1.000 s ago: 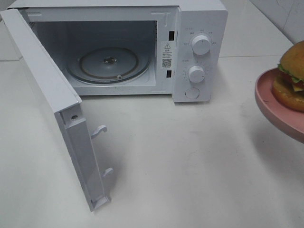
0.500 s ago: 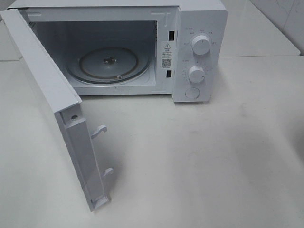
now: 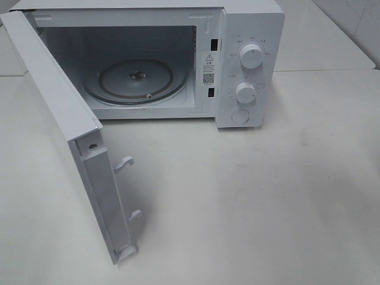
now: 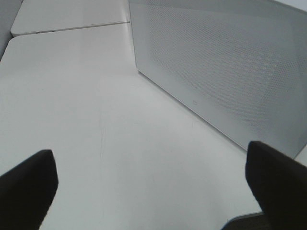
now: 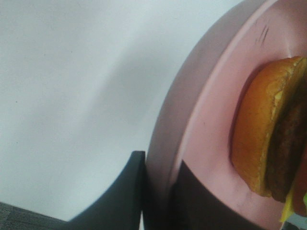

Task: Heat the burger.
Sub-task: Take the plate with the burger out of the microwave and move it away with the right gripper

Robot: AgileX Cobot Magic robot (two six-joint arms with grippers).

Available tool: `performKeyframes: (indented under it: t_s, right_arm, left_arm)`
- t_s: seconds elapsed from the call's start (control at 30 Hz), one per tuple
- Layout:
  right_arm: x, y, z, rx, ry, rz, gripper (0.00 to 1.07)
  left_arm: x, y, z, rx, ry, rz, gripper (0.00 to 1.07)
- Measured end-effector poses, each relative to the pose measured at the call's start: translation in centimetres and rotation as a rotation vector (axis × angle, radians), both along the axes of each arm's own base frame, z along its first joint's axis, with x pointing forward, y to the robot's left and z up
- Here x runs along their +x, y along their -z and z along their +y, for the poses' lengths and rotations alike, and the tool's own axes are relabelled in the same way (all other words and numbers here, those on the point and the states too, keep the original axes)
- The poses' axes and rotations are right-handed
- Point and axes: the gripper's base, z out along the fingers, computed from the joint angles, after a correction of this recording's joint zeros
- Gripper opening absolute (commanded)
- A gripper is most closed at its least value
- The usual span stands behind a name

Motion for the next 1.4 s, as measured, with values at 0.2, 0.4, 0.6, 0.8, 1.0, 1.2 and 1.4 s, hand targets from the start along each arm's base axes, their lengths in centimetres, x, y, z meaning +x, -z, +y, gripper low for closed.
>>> performKeyframes:
  t_s: [0.2, 0.4, 0.6, 0.8, 1.0, 1.2, 1.4]
  right_arm:
    - [2.0, 0.3, 1.5, 0.007, 0.122, 0.002, 0.0]
    - [3.6, 0.4, 2.5, 0.006, 0.259, -0.025, 0.01]
    - [5.2, 1.2, 3.6, -0.004, 0.365, -0.057, 0.01]
    - [5.9, 2.5, 4.2, 0.015, 0.455, -0.09, 0.02]
    - [6.7, 4.6, 4.8, -0.014, 0.509, -0.08, 0.03]
    - [7.5, 7.0, 5.7, 0.003, 0.539, -0.071, 0.04]
    - [8.1, 8.7, 6.2, 0.002, 0.528, -0.053, 0.05]
  left_arm:
    - [0.0, 0.0, 0.0, 0.0, 0.0, 0.0, 1.0]
    - [0.0, 0.0, 0.0, 0.0, 0.0, 0.0, 1.0]
    - [0.0, 0.0, 0.0, 0.0, 0.0, 0.0, 1.0]
    - [0.0, 0.0, 0.0, 0.0, 0.0, 0.0, 1.0]
    - [0.0, 0.0, 0.0, 0.0, 0.0, 0.0, 1.0]
    - [0.0, 0.0, 0.0, 0.0, 0.0, 0.0, 1.0]
    - [0.0, 0.0, 0.0, 0.0, 0.0, 0.0, 1.0]
